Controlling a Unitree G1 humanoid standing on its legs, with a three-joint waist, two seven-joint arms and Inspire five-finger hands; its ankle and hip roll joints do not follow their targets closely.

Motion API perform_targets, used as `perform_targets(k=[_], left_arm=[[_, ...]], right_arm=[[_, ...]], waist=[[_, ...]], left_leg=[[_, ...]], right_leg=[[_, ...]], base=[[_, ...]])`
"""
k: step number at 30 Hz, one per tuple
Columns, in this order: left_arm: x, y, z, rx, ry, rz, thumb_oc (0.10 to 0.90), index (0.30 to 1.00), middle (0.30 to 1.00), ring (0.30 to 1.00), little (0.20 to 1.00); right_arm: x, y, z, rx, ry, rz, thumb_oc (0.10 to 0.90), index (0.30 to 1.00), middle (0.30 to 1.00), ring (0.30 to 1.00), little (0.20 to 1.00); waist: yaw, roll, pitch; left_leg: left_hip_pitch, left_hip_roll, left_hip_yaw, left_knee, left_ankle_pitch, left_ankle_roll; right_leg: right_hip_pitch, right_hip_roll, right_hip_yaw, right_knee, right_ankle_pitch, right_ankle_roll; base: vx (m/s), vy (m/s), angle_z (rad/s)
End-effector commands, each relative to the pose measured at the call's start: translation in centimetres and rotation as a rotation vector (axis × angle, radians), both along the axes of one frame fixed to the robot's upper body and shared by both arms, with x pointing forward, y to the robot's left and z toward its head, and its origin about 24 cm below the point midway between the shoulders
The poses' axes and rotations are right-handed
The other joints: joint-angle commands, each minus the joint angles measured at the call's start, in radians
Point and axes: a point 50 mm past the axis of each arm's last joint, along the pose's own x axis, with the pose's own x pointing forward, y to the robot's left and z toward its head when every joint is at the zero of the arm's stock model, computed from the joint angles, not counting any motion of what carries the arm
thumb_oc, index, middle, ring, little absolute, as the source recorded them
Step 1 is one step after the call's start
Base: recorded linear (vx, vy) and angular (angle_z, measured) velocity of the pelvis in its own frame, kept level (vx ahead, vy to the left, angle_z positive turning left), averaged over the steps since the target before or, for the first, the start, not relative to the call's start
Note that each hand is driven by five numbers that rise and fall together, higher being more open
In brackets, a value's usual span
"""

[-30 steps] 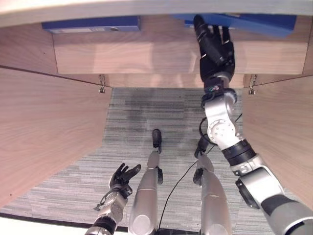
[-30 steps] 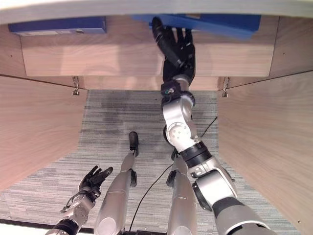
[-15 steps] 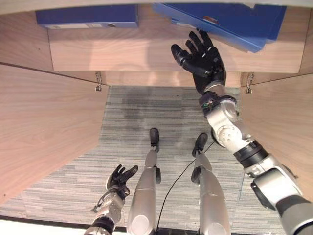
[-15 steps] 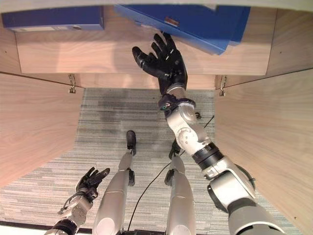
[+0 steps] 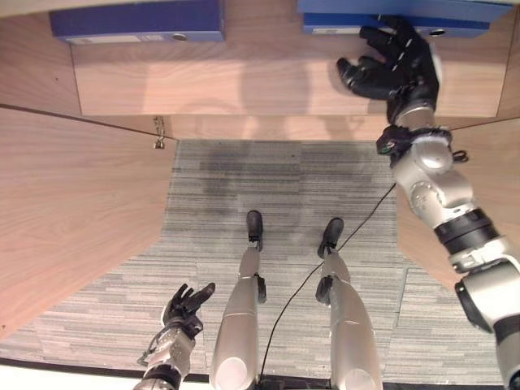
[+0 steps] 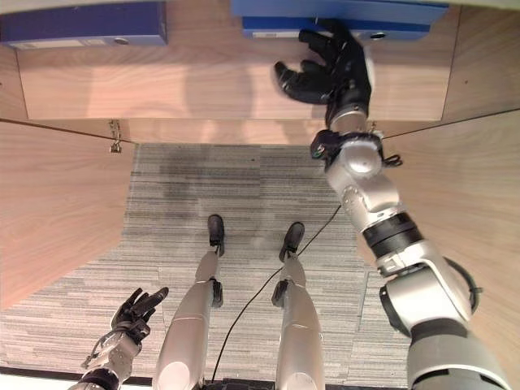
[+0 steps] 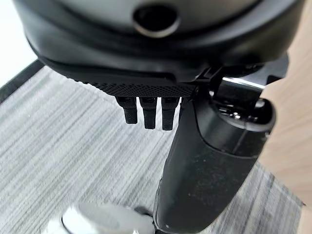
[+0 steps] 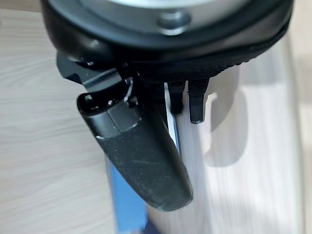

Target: Put the empty folder in the office cabinet

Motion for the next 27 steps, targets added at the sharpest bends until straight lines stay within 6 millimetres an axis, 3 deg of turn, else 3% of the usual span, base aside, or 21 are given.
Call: perform_targets(k=[1,7,12,17,24,27], left_arm=[[-4.1,4.0,-0.7,0.100,0.135,0.059,0.800,0.900,0.900,0.900,0.900],[-4.0,3.8,-0.9,0.087,0.133,0.049,0.800,0.900,0.900,0.900,0.900],[-3.6,3.1,-1.0,0.064,0.123,0.019,0.800,0.900,0.900,0.900,0.900],[-3.2,2.8,-0.9,0.058,0.102,-0.005,0.800,0.900,0.900,0.900,0.900],[-3.5,2.7,-0.9,0.050,0.080,-0.024,0.800,0.900,0.900,0.900,0.900],[-3.9,2.7,-1.1,0.045,0.082,-0.028,0.800,0.900,0.900,0.900,0.900]], right_arm=[[-3.4,1.9,10.4,-0.168,-0.415,0.040,0.800,0.900,0.900,0.900,0.900],[-2.9,2.2,9.4,-0.274,-0.368,0.053,0.800,0.900,0.900,0.900,0.900],[-2.5,4.1,4.5,-0.431,-0.211,0.219,0.800,0.900,0.900,0.900,0.900],[-3.8,6.0,1.7,-0.637,-0.145,0.393,0.800,0.900,0.900,0.900,0.900],[-4.6,4.6,0.0,-0.840,-0.055,0.455,0.800,0.900,0.900,0.900,0.900],[-4.6,2.8,0.2,-0.940,-0.030,0.390,0.800,0.900,0.900,0.900,0.900]], waist=[[-0.010,-0.054,-0.037],[-0.011,-0.059,-0.040],[-0.010,-0.063,-0.036],[-0.008,-0.062,-0.032],[0.000,-0.059,-0.030],[0.001,-0.062,-0.031]], left_leg=[[-0.002,-0.036,-0.029,0.036,-0.122,-0.031],[-0.007,-0.037,-0.029,0.038,-0.120,-0.031],[-0.009,-0.036,-0.030,0.039,-0.117,-0.033],[-0.009,-0.035,-0.031,0.039,-0.114,-0.037],[-0.004,-0.032,-0.029,0.033,-0.107,-0.042],[0.000,-0.031,-0.030,0.030,-0.107,-0.043]], right_leg=[[0.030,0.024,0.009,-0.146,0.014,0.051],[0.026,0.023,0.010,-0.144,0.013,0.051],[0.026,0.024,0.009,-0.145,0.012,0.050],[0.027,0.024,0.005,-0.145,0.010,0.052],[0.032,0.021,-0.004,-0.145,0.008,0.056],[0.034,0.020,-0.004,-0.146,0.010,0.058]], base=[[0.00,0.000,0.00],[0.00,0.000,0.00],[0.00,0.000,0.00],[0.00,0.000,0.00],[0.00,0.003,0.01],[0.00,0.003,0.04]])
